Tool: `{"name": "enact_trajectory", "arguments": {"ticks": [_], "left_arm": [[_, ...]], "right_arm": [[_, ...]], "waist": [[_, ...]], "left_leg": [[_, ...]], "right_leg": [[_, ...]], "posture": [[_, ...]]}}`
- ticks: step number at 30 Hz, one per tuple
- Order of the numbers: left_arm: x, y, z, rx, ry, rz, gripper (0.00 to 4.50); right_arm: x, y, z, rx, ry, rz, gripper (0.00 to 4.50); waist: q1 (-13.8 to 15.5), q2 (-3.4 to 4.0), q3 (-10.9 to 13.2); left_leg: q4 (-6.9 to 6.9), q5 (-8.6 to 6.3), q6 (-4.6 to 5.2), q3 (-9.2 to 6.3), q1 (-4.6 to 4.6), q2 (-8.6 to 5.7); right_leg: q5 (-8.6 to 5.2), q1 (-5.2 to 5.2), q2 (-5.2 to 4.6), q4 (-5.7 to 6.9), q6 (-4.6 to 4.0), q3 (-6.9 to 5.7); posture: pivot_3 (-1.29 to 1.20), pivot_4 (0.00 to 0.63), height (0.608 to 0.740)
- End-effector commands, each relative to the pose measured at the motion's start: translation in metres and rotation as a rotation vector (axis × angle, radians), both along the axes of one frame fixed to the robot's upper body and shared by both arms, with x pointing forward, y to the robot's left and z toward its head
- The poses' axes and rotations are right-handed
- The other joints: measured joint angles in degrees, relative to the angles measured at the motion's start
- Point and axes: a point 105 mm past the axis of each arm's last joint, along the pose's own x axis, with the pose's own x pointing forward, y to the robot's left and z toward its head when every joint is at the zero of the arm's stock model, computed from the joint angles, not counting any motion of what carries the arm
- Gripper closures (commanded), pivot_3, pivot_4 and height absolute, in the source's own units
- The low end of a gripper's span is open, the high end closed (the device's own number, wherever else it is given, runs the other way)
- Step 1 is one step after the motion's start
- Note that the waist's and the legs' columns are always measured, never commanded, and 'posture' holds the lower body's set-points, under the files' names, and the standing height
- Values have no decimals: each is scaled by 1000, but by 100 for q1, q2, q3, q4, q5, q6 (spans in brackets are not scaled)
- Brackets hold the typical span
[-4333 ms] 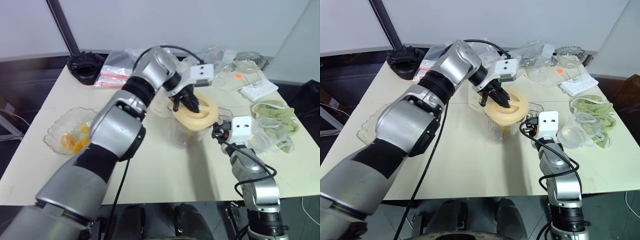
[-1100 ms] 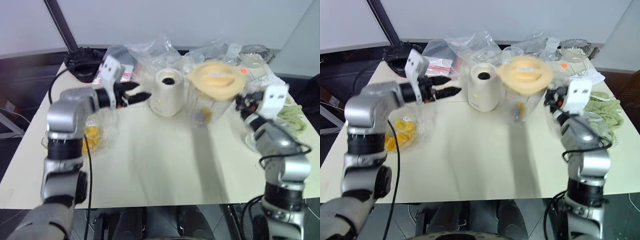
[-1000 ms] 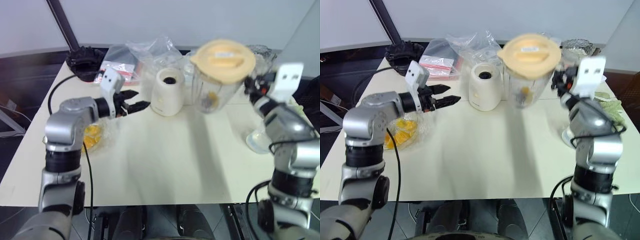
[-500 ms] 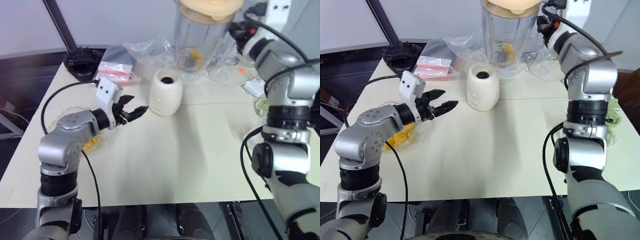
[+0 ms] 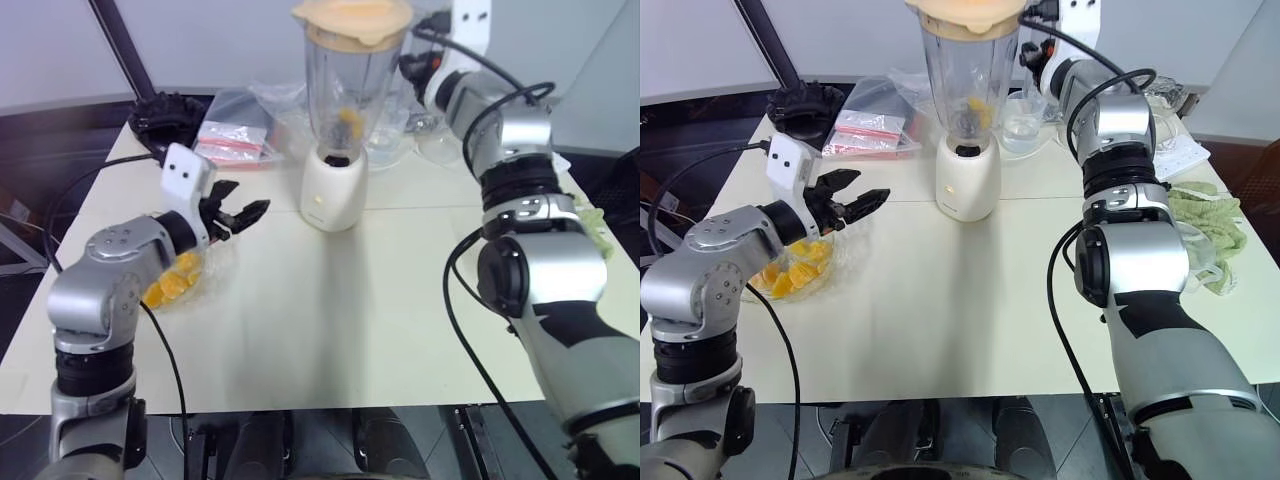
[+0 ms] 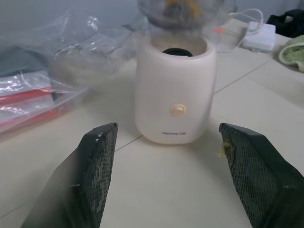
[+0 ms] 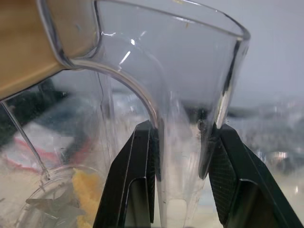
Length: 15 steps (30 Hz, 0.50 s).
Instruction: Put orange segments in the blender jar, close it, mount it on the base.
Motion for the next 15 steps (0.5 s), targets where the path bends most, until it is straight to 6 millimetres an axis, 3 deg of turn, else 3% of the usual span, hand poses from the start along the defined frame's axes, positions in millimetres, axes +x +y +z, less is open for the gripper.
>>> {"name": "enact_trajectory", "arguments": {"ticks": [1,15], "left_arm": [[-3,5,12,-5,-57,17,923],[0,3,6,-13,-36,22,923]], "right_arm": [[-8,5,44,15,-123,6,3546],[-10,20,17,20,-51,35,3546]], "waist": [[-6,-1,0],[-134,-1,0]], "left_leg": [[-1,1,-2,-1,0,2],[-1,-5,9,-5,1,3]], "right_leg": [[0,0,1,0,0,0],[1,-3,-1,9,-2,-1]], "posture": [[0,150,740],[0,150,740]]}}
